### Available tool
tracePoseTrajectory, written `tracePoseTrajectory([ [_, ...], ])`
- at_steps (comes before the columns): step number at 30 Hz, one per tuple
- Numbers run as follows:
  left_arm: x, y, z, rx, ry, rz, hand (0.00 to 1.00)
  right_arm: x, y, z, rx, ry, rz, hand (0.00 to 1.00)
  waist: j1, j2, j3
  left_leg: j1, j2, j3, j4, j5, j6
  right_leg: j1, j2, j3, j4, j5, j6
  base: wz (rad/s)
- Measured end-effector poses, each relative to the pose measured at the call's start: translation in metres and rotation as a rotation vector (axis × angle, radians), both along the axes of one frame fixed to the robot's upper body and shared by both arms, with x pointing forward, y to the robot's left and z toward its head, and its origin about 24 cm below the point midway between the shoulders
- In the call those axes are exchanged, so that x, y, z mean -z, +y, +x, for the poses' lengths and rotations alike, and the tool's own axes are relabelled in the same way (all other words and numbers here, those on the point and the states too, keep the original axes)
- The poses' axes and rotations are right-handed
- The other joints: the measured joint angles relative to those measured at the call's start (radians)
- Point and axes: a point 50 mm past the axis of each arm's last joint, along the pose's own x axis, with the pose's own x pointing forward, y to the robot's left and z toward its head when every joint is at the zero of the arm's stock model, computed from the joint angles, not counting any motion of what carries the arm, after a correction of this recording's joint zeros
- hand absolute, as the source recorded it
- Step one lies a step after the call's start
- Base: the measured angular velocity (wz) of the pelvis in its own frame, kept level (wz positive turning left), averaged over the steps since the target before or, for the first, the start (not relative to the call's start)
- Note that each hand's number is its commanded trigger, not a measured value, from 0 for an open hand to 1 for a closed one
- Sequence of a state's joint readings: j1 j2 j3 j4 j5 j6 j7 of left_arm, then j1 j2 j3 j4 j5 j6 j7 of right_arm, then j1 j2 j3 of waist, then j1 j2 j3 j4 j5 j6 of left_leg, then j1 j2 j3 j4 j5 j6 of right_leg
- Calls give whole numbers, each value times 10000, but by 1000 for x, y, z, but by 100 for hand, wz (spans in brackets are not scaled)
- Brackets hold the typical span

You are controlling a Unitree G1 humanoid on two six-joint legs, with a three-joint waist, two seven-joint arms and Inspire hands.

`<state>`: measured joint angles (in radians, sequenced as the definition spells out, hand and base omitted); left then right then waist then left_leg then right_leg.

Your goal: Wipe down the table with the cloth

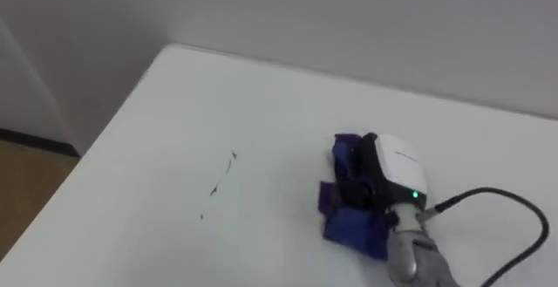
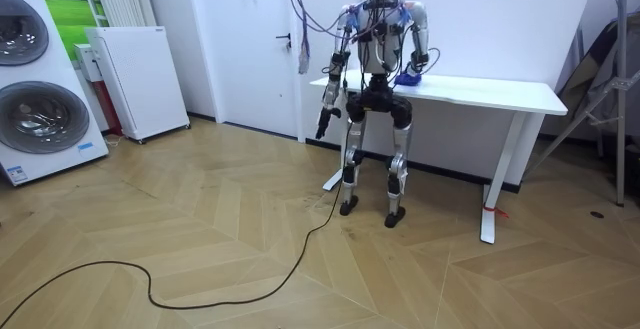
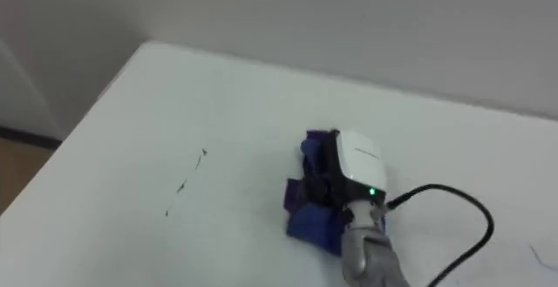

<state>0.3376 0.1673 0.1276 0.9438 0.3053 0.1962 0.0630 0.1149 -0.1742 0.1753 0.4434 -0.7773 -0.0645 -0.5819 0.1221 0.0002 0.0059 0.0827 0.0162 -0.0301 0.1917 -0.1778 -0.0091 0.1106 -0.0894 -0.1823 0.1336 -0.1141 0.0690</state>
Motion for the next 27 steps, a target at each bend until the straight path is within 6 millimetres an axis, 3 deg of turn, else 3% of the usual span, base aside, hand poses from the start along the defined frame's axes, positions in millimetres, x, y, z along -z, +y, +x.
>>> tracePoseTrajectory([
  [1, -3, 8, -1, -43, 16, 306, 0, 4, -25, -24, 898, -92, -350, 100, -96, 13, -16, 69, -26, 4, -6, -22, -23, 92, -42, -6, 34, -172, 132, 8],
  [2, -5, 14, -6, -162, 102, 553, 0, 5, -52, -50, 1809, -143, -932, 100, -124, 90, -100, 136, -50, 27, -7, -55, -20, 169, -72, 11, 36, -187, 137, 3],
  [3, -6, 16, -10, -246, 153, 641, 0, 5, -64, -63, 2284, -158, -1243, 100, -173, 41, -127, 145, -66, 32, -3, -66, 0, 183, -88, 20, 39, -190, 142, 0],
  [4, -8, 20, -14, -336, 184, 748, 0, 5, -85, -85, 3087, -127, -1654, 100, -363, 48, -233, 143, -105, 28, 34, -75, 16, 202, -124, 20, 47, -184, 158, 0],
  [5, -9, 21, -20, -371, 292, 783, 0, 5, -101, -101, 3765, -89, -1893, 100, -518, 28, -284, 130, -133, 30, 98, -87, 37, 204, -159, 33, 78, -188, 174, 0],
  [8, -10, 23, -16, -145, 5, 838, 0, 6, -128, -122, 4922, 402, -2149, 100, -635, -122, -347, 34, -175, 27, 282, -77, 66, 137, -241, 3, 235, -243, 148, 3],
  [12, -6, 14, -6, 440, -140, 567, 0, 12, -128, -119, 5338, 755, -2098, 100, -539, -241, -335, 118, -225, 18, 435, -148, 148, 303, -289, -78, 223, -189, 181, -2],
  [15, -1, 2, 9, 957, -216, 185, 0, 15, -114, -92, 5599, 815, -1808, 100, -145, -170, -268, 52, -93, 335, 944, -447, 136, 106, -328, -94, 571, -187, 178, -48],
  [16, 2, -3, 19, 1241, -204, 107, 0, 14, -104, -75, 5383, 848, -1553, 100, 186, -91, -218, -86, 59, 619, 1280, -624, 132, -150, -347, -136, 866, -155, 151, -97],
  [18, 5, -8, 31, 1302, -313, 45, 0, 11, -69, -34, 4043, 705, -986, 100, 761, -48, -141, -345, 105, 892, 1660, -850, 163, -799, -511, -324, 1550, -126, 130, -117],
  [19, 6, -9, 37, 1243, -329, 43, 0, 5, -33, -3, 2638, 461, -553, 100, 1102, 6, -25, -535, 136, 964, 1909, -979, 179, -1145, -659, -658, 1848, -79, 49, -103],
  [20, 7, -10, 44, 1092, -466, -10, 0, -4, 5, 24, 1047, 222, -324, 100, 1363, 64, 21, -801, 166, 944, 2133, -1099, 243, -1412, -881, -1254, 2053, -14, -2, -81],
  [21, 7, -11, 48, 1056, -545, -40, 0, -9, 24, 35, 357, 95, -212, 100, 1500, 117, 67, -919, 205, 922, 2236, -1125, 236, -1485, -995, -1551, 2161, 16, -26, -34],
  [23, 6, -15, 68, 1201, -1017, -164, 0, -33, 82, 68, -2038, -451, 159, 100, 1968, 300, 253, -1441, 221, 820, 2539, -1160, 246, -1768, -1394, -2414, 2397, 30, -21, 23],
  [25, 4, -14, 73, 1251, -1290, -191, 0, -47, 98, 81, -3032, -783, 189, 100, 2255, 400, 263, -1710, 283, 851, 2544, -1100, 248, -1994, -1572, -2505, 2530, -31, 25, 70],
  [27, 3, -8, 63, 1043, -1086, -157, 0, -51, 97, 89, -3064, -808, 291, 100, 2324, 383, 234, -1831, 285, 880, 2452, -952, 263, -2010, -1706, -2367, 2472, -59, 143, 72],
])
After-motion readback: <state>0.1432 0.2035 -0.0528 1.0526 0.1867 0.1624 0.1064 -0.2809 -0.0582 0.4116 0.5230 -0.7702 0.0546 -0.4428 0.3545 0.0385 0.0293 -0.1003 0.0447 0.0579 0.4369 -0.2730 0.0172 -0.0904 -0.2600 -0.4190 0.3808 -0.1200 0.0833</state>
